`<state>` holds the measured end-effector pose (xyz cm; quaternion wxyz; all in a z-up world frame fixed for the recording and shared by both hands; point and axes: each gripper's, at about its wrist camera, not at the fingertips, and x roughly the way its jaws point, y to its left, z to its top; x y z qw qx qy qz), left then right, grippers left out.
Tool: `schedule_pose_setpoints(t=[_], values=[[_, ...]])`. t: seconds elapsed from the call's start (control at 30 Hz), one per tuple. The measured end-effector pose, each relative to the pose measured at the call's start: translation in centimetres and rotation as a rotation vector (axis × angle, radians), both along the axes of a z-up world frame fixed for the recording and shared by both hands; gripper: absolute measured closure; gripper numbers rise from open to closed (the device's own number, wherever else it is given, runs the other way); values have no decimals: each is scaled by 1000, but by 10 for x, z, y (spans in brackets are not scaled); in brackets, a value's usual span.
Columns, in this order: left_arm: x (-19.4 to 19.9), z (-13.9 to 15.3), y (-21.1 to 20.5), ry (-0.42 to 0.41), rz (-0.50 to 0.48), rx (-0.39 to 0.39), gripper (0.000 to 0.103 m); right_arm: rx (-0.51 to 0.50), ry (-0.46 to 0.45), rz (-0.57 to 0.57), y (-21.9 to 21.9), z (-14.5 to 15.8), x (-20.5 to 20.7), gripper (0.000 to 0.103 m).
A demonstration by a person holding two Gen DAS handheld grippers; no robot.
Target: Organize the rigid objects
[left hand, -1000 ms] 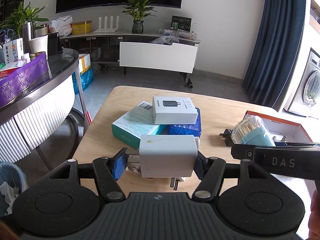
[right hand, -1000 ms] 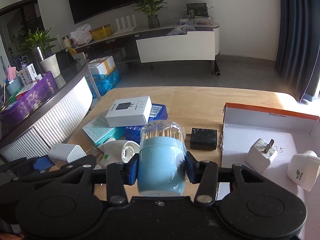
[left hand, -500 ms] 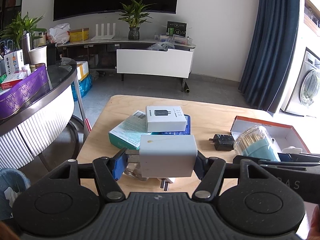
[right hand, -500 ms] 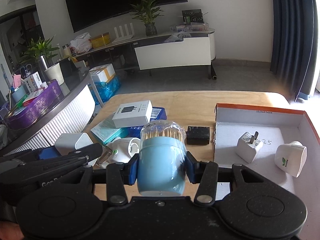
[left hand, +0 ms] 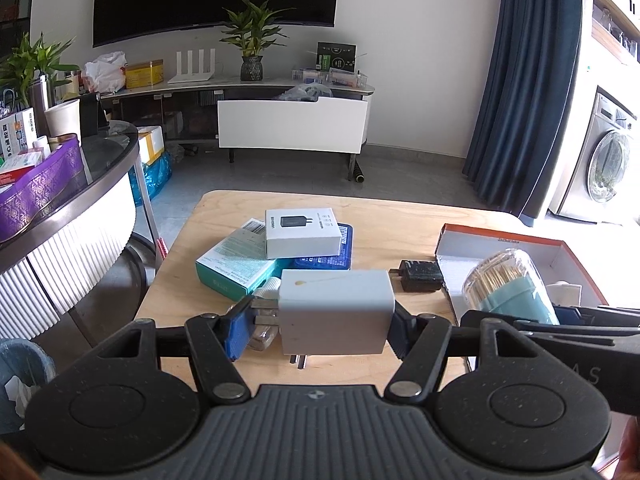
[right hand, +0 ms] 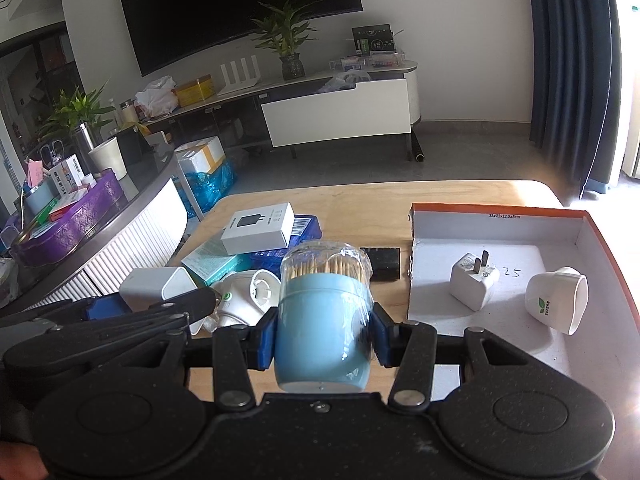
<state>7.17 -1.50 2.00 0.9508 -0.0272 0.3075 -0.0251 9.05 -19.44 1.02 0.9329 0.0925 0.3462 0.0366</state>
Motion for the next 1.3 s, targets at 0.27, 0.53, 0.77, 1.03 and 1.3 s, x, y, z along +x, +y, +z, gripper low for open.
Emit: schedule_pose_setpoints(t=[0.27, 0.53, 0.77, 1.03, 1.3], values=[[-2, 1, -8, -1, -32, 6, 37, 12, -10, -24, -11, 4, -8, 46], [-3, 1, -20, 2, -65, 9, 37, 23, -12, -53, -24, 6, -18, 46], [-5, 0, -28, 2, -96, 10, 37, 23, -17, -85, -36, 8, -27, 46], [-7, 1, -37, -3, -126, 11, 37, 21, -28, -120, -46, 11, -35, 46], [-8, 1, -47, -2, -150, 8, 37, 18, -37, -152, -56, 14, -41, 46]])
